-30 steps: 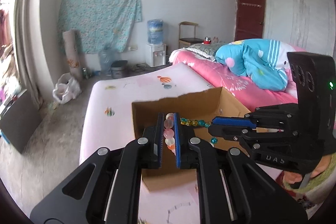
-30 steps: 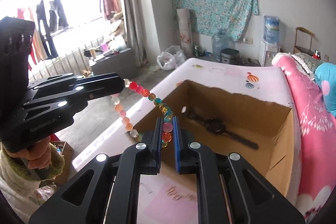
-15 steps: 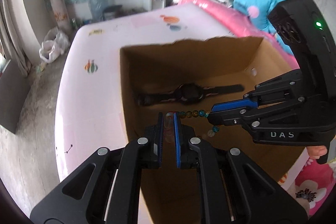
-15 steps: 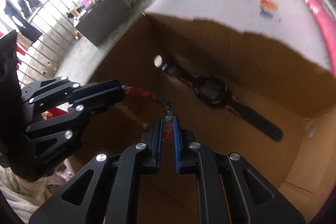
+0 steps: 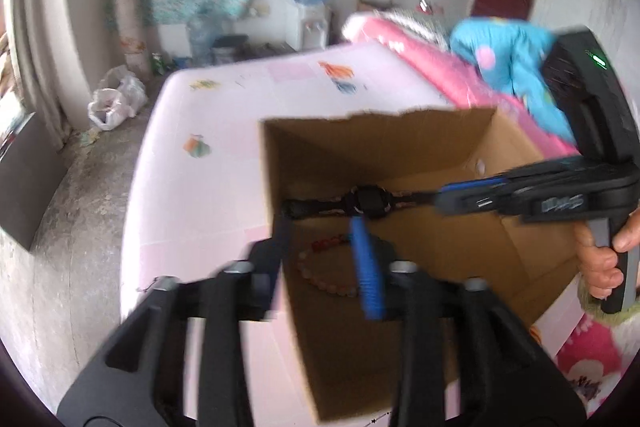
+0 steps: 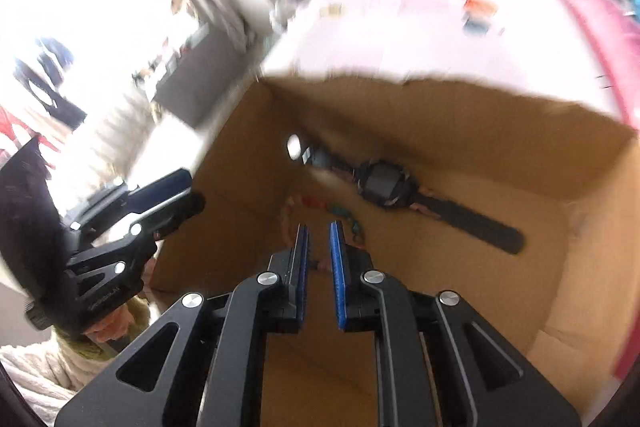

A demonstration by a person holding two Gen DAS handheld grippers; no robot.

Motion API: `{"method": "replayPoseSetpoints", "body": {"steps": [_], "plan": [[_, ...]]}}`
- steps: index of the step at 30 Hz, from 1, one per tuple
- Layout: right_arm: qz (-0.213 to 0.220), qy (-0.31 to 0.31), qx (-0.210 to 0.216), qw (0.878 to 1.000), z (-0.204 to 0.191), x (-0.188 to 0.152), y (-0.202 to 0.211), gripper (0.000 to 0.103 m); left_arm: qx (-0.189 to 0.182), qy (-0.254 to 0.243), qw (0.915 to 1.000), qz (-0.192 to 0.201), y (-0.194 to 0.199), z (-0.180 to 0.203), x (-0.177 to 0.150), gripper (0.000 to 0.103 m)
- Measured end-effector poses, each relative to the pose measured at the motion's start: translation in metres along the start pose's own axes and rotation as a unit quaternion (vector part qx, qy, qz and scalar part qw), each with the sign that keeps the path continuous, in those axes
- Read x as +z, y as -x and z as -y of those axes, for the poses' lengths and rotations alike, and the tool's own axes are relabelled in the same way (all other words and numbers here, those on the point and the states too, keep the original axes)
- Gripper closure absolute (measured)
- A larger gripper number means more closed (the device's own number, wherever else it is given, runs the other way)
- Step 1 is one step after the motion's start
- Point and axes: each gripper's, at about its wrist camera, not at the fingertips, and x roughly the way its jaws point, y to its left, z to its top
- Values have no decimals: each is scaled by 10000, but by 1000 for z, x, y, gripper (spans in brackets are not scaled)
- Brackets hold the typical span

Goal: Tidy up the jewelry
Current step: 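Withdraw the right tool from the box back over the table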

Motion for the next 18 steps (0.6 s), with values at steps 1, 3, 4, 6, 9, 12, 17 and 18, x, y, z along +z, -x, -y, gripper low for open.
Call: {"method": "replayPoseSetpoints", "body": {"steps": [1,3,4,6,9,12,17,18], "plan": [[254,-36,-22,9997,1,-4,15,73,56,170,9998,125,10,-6,-4,41],[926,-113,-260,9953,8,-20,55,53,71,600,9980,206,21,-19,-13,32],[1213,-168,-428,9916,10,-30,74,51,12,836,9964,146,23,-26,-19,30],[1685,-423,-820,9814,24,-52,105,50,-193,1240,9921,-39,18,-37,-27,28],[2045,-1141,-1054,9665,58,-89,135,49,-624,1884,9791,-435,4,-46,-45,28],[1824,-1774,-888,9630,93,-113,130,49,-982,2159,9697,-586,-3,-41,-59,28],[1416,-1950,-191,9704,109,-127,103,49,-1034,2183,9689,-544,-1,-16,-73,28],[1397,-1922,-79,9713,107,-130,101,49,-903,2097,9723,-510,2,-11,-74,28]]}}
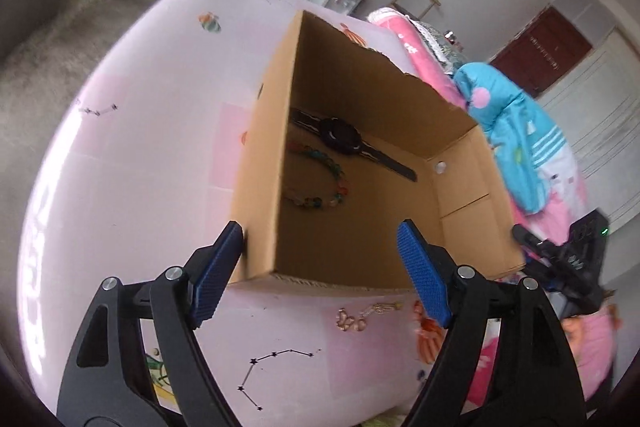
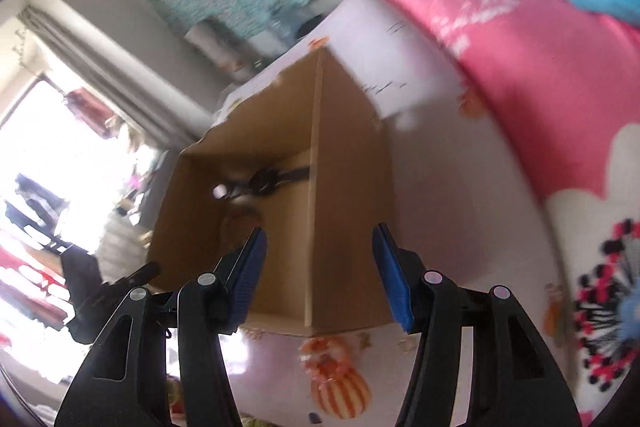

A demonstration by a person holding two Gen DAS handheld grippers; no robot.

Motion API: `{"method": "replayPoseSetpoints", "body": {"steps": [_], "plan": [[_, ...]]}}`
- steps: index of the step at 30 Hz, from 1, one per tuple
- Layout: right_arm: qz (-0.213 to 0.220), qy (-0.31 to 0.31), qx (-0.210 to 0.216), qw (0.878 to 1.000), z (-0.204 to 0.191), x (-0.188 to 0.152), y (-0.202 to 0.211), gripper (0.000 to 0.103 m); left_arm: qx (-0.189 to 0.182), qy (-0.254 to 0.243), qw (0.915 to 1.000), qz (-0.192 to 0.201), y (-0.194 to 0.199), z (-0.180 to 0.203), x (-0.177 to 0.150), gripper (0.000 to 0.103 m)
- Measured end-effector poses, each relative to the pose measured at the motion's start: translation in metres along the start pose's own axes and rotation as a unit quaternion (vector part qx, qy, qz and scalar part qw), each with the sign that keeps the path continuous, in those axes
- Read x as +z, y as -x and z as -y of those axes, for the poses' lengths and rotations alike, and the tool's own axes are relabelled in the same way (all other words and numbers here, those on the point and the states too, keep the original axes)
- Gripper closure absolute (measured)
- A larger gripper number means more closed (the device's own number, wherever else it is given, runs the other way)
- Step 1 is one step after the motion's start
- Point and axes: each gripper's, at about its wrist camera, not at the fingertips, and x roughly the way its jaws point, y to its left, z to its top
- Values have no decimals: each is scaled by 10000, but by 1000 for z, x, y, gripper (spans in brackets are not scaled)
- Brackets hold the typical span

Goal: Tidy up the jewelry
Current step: 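Withdraw the right tool from the box back over the table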

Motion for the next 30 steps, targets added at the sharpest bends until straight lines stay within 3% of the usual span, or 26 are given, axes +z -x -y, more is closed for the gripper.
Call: {"method": "replayPoseSetpoints", "body": {"steps": [1,5,13,18,22,25,30], "plan": [[-53,22,173,9998,-2,0,-4,48,62,-31,10000,18,-1,3,-1,28],[22,397,-162,9991,-6,13,-12,48,194,-110,9997,71,1,14,-10,28],[18,525,-51,9986,-1,20,-16,48,337,-134,9990,275,2,22,-16,27],[538,556,-438,9960,-3,10,19,47,797,-476,9930,724,25,28,-24,24],[1046,836,-876,9871,-13,-24,57,25,836,-710,9885,1038,54,24,-44,16],[966,1057,-1353,9804,-16,-58,60,18,1104,-894,9874,696,46,16,-70,14],[-101,1206,-2026,9718,-9,-122,20,18,1458,-1005,9840,-169,3,3,-102,14]]}}
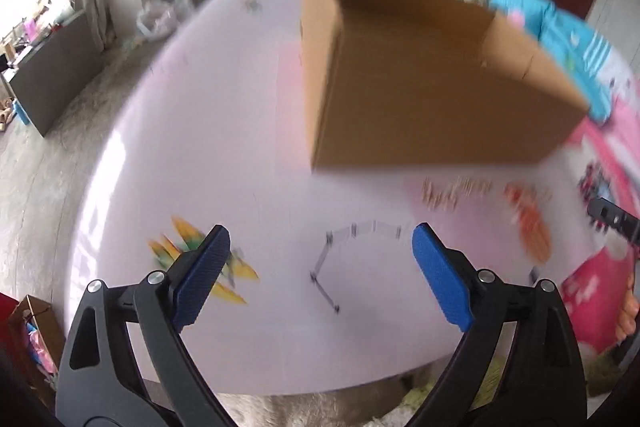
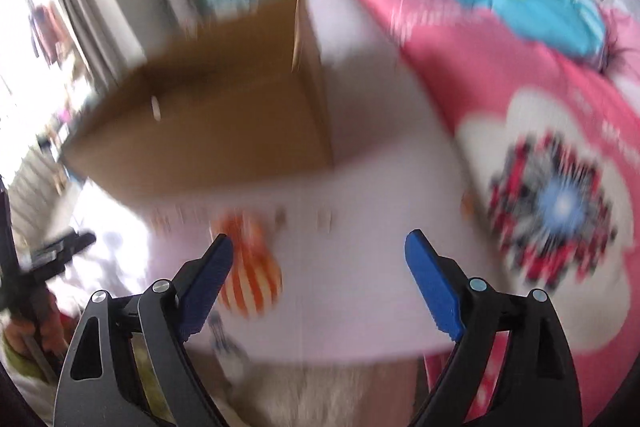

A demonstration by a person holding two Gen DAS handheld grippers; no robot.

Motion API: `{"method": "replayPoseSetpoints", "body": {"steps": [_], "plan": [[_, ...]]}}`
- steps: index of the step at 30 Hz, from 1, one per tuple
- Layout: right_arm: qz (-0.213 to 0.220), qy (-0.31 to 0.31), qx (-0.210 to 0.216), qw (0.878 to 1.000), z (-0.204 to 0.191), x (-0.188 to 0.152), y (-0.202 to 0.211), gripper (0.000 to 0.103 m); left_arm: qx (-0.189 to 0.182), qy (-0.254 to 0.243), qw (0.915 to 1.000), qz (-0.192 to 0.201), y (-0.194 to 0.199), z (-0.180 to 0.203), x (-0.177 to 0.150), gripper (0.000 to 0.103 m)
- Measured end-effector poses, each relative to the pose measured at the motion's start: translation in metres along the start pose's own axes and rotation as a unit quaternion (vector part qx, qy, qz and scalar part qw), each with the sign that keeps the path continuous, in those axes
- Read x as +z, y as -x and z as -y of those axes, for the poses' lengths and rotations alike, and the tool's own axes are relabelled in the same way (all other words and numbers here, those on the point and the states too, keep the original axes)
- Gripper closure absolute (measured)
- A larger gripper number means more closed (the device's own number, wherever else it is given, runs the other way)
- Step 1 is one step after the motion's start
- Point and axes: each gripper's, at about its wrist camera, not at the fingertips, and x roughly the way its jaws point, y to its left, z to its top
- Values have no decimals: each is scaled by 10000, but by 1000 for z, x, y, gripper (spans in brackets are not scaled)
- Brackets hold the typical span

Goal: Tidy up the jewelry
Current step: 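Withdraw the right tool from the box back over the table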

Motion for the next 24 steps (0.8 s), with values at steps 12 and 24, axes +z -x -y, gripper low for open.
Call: {"method": "replayPoseSetpoints", "body": {"steps": [12,24], "plan": [[-330,751,-855,9930,-32,-14,-41,7,329,-752,9966,-40,-19,15,-6,7],[-278,1035,-622,9923,-19,-10,-41,7,299,-840,9959,-139,-21,19,-8,7]]}}
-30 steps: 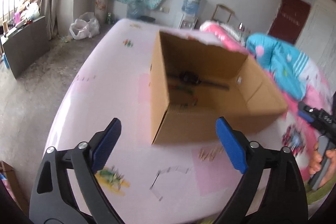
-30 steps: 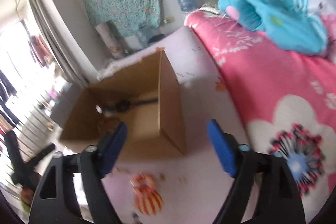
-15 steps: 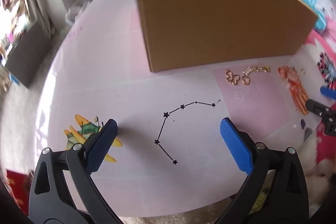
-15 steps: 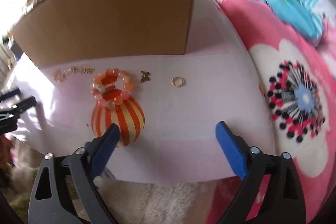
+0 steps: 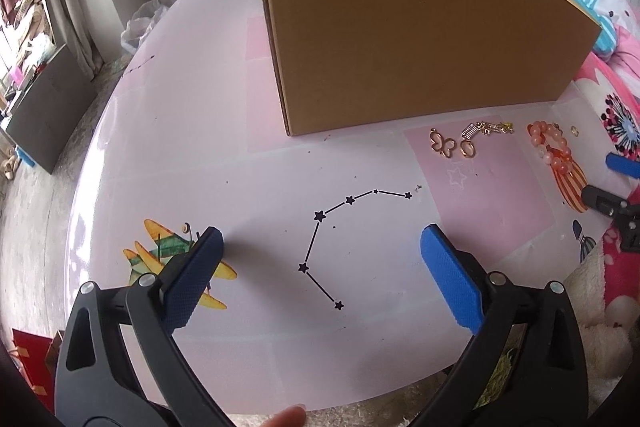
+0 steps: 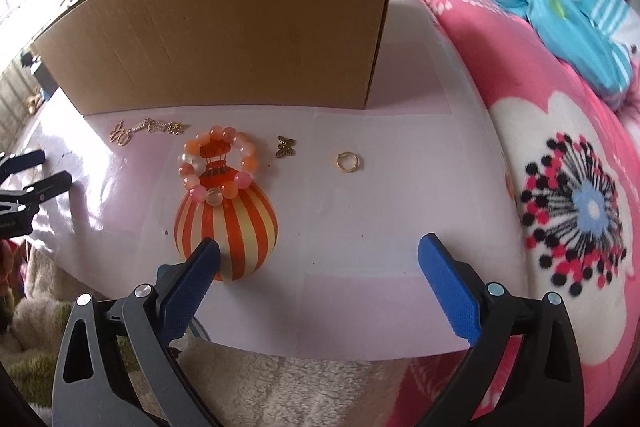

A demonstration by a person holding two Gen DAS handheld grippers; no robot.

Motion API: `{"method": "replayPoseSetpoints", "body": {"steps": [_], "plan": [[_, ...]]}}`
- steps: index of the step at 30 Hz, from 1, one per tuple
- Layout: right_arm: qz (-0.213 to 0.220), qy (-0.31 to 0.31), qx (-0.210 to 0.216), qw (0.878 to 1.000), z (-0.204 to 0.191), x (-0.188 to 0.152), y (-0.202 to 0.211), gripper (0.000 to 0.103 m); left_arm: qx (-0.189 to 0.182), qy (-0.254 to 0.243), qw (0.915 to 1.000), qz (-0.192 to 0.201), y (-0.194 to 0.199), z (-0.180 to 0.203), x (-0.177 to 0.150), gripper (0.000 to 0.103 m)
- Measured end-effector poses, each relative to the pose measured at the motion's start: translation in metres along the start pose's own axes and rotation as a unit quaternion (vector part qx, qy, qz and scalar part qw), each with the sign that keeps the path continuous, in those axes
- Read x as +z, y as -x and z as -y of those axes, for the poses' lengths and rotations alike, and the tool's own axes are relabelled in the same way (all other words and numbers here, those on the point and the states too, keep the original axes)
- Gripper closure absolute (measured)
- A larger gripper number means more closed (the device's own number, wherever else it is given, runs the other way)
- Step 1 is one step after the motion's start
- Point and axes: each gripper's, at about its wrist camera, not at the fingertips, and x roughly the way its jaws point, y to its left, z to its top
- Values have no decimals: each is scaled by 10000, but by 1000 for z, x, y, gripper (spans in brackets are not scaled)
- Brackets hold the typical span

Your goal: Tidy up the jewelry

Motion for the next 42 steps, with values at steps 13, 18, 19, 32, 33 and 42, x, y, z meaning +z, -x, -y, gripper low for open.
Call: {"method": "replayPoseSetpoints", "body": {"steps": [13,18,19,32,33,42], "plan": [[952,344,1691,9804,-56,31,14,29,-314,-294,9981,449,8,4,11,32],[637,452,1921,9783,-67,34,-7,51,-621,-823,9934,513,3,21,23,60],[605,449,1960,9777,-68,34,-10,53,-695,-929,9921,481,1,26,24,64],[508,361,2052,9767,-69,30,-18,59,-943,-1664,9813,222,-15,53,34,78],[507,358,2054,9767,-69,30,-17,59,-1005,-1649,9810,199,-16,53,35,81],[532,327,2089,9759,-63,24,-12,59,-1062,-1676,9800,178,-12,48,34,93]]}}
